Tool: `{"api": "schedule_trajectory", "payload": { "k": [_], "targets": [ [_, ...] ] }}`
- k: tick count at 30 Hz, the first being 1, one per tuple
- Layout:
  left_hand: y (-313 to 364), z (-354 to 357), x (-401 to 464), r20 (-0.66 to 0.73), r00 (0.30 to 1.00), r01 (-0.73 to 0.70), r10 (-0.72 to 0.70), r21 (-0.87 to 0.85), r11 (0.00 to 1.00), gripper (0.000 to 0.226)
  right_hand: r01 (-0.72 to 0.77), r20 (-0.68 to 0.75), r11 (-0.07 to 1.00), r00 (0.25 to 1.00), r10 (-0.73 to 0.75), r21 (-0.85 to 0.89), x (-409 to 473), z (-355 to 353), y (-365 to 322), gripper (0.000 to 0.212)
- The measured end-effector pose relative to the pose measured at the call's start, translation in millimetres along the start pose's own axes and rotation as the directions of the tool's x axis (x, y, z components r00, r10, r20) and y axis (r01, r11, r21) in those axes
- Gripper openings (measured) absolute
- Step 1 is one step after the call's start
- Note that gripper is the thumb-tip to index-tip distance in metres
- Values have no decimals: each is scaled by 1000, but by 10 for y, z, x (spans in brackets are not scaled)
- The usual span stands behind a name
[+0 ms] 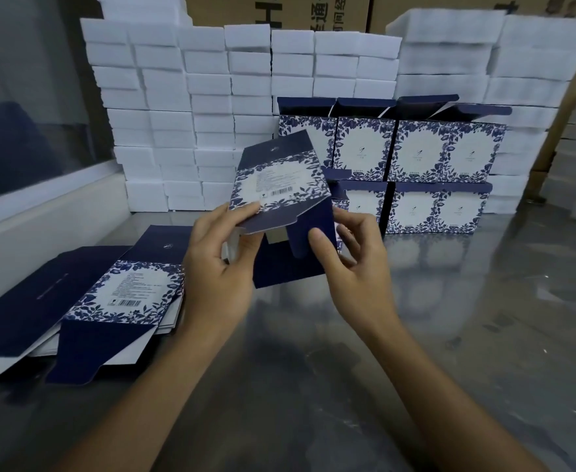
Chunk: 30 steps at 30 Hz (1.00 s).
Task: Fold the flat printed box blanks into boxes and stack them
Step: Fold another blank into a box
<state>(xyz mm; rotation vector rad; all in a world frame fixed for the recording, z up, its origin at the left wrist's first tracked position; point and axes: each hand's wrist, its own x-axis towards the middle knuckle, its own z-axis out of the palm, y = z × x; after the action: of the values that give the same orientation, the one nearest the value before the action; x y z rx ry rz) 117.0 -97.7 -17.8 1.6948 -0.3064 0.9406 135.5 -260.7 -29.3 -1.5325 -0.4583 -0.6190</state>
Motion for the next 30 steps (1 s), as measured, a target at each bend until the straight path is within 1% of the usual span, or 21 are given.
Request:
{"api": "schedule_trajectory", "payload": {
  "k": [2, 4, 6, 8, 11, 12, 14, 17, 19, 21, 23, 25, 28, 30],
  "targets": [
    [-23, 8, -22, 18, 997, -73, 72, 62, 995, 27, 102, -52, 993, 993, -105, -59, -10, 6, -13, 29],
    [-44, 12, -45, 41, 984, -175, 171, 150, 973, 29, 160, -107, 981, 979, -172, -114, 1, 13, -26, 30],
    [-45, 16, -66, 79, 960, -279, 268, 215, 936, 36, 140, -162, 987, 975, -151, -76, 15, 6, -32, 28],
    [-20, 5, -73, 110, 935, -354, 337, 247, 902, 38, 135, -181, 990, 973, -142, -50, 21, -10, -26, 22],
    [3, -15, -69, 132, 917, -399, 377, 262, 879, 43, 133, -203, 990, 970, -138, -35, 26, -37, -24, 11],
    [3, -17, -71, 137, 912, -410, 387, 267, 872, 43, 149, -217, 988, 963, -156, -48, 34, -43, -26, 11],
    [-2, -16, -79, 145, 905, -425, 400, 275, 862, 43, 191, -236, 977, 949, -209, -99, 53, -62, -25, 15],
    [-20, -9, -80, 119, 911, -413, 395, 267, 871, 41, 209, -235, 971, 944, -232, -120, 68, -74, -15, 12],
    [-49, -10, -70, 81, 922, -386, 379, 259, 885, 35, 210, -228, 967, 944, -239, -145, 67, -77, 5, 9],
    [-75, -16, -53, 34, 933, -356, 359, 253, 900, 31, 213, -206, 961, 947, -247, -175, 53, -72, 30, 11],
    [-82, -20, -26, -24, 941, -324, 338, 225, 919, 24, 224, -181, 951, 947, -264, -215, 37, -56, 55, 18],
    [-73, -22, -12, -71, 949, -290, 307, 190, 938, 21, 256, -184, 931, 933, -308, -260, 26, -41, 82, 23],
    [-55, -17, -18, -65, 950, -290, 305, 177, 941, 21, 290, -221, 900, 902, -370, -325, 18, -39, 99, 24],
    [-48, -23, -21, -62, 946, -302, 318, 189, 934, 20, 287, -221, 898, 902, -371, -334, 18, -47, 118, 25]
  ]
}}
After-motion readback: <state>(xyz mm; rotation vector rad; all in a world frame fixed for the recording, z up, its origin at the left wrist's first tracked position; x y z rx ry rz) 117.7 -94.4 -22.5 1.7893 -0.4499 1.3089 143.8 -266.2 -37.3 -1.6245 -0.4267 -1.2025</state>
